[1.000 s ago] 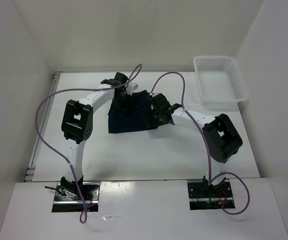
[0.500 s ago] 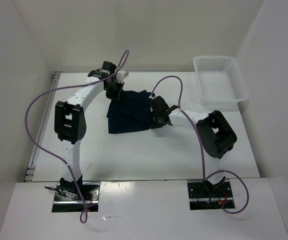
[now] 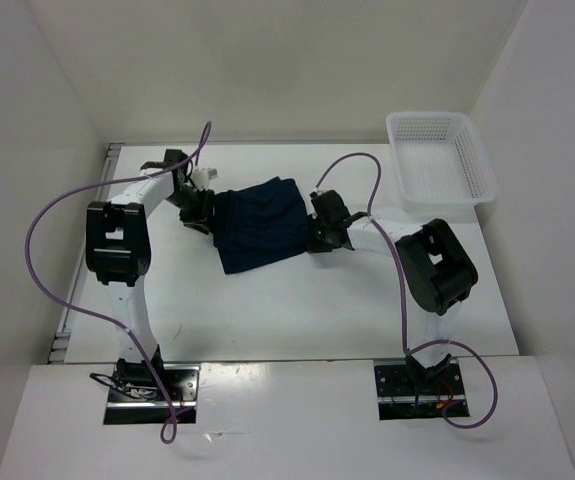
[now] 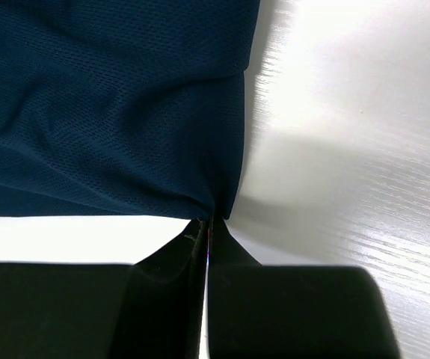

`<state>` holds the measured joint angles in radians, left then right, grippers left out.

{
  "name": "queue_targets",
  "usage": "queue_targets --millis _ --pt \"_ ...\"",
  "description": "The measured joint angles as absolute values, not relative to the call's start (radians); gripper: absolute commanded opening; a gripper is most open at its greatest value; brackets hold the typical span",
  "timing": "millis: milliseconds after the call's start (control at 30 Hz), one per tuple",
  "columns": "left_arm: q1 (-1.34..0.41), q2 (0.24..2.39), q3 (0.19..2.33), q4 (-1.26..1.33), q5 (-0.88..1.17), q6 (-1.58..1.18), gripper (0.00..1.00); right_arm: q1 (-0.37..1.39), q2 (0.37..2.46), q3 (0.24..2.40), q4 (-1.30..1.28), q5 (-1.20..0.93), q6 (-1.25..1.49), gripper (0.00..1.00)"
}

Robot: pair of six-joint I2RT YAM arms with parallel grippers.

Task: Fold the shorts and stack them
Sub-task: Fold the shorts

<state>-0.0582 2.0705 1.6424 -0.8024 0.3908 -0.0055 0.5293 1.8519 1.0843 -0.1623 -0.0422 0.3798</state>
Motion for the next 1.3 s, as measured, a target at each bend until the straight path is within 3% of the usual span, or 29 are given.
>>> queue_targets --millis 67,267,367,600,767,967,1100,1233,1267,1300 --pt "-0.036 2.091 1.605 -0.789 0.391 -0.005 0.39 0.529 1.851 1.084 -0.162 -0.045 0.376 0.03" --pt "-0.037 2.101 1.559 -0.775 0.391 -0.005 0.4 0.529 1.845 1.085 -0.178 -0.065 0.342 0.4" --pt "-0.037 2.088 1.564 -0.773 0.392 -0.005 0.47 0.529 1.826 1.087 -0.209 -0.076 0.311 0.54" --pt "-0.033 2.021 1.722 -0.787 0.446 -0.004 0.66 0.529 1.698 1.081 -0.263 -0.089 0.246 0.66" --pt "-0.052 2.048 1.872 -0.769 0.462 -0.004 0.7 0.529 1.641 1.08 -0.231 -0.088 0.243 0.66" --pt "-0.105 2.155 1.925 -0.704 0.421 -0.004 0.71 0.529 1.736 1.082 -0.225 -0.067 0.258 0.66" --pt "-0.135 2.207 1.924 -0.7 0.397 -0.005 0.62 0.529 1.824 1.087 -0.223 -0.058 0.27 0.66" --pt "-0.15 2.211 1.914 -0.678 0.369 -0.006 0.38 0.529 1.834 1.105 -0.182 -0.056 0.292 0.59" --pt "-0.151 2.211 1.913 -0.672 0.362 -0.007 0.22 0.529 1.841 1.105 -0.175 -0.057 0.298 0.56" --pt "-0.151 2.211 1.911 -0.67 0.354 -0.007 0.15 0.529 1.847 1.105 -0.172 -0.057 0.303 0.52"
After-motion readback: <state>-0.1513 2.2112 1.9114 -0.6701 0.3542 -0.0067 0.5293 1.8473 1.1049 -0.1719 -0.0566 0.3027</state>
